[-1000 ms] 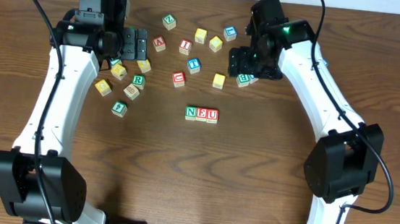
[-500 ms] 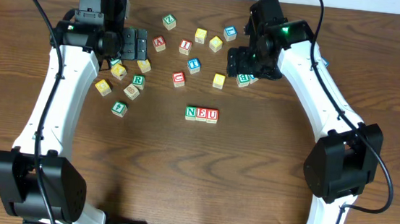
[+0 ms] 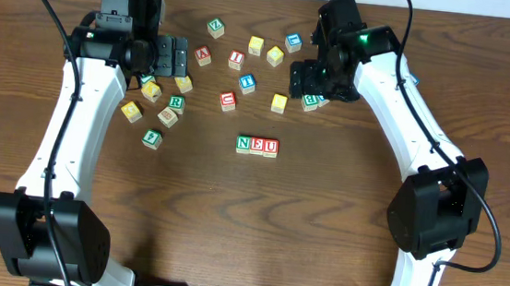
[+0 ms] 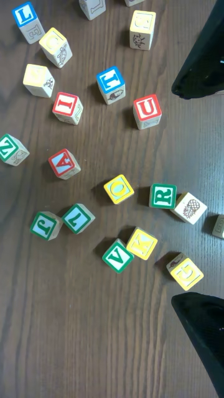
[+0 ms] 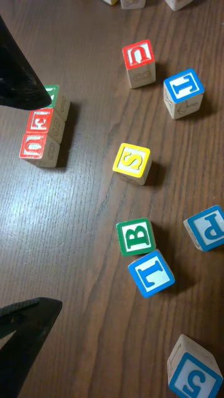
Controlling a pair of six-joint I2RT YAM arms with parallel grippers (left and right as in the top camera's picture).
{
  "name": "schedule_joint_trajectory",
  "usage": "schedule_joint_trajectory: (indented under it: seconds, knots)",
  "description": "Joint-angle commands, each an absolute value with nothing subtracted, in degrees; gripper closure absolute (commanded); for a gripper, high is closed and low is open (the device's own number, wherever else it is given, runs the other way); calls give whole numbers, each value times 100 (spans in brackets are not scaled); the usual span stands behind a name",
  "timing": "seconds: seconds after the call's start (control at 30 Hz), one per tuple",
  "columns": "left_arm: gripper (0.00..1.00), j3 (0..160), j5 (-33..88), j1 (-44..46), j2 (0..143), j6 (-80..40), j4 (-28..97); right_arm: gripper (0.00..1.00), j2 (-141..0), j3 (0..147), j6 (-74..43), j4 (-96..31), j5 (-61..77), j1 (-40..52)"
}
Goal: Spell out NEURIPS
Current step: 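Hover the right gripper over the upper-right block cluster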
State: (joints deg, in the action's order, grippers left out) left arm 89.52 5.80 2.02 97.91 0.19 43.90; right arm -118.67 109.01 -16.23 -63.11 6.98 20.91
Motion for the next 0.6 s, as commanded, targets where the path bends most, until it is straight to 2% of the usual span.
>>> schedule_joint_trajectory:
  seconds: [0.0, 0.57]
  knots:
    - [2, 9083, 530, 189, 9660, 12, 4414, 9, -11872, 11008, -1559, -6298, 681, 2147]
    - [2, 9083, 530, 189, 9660, 12, 4414, 8, -11872, 11008, -1557, -6278, 676, 2147]
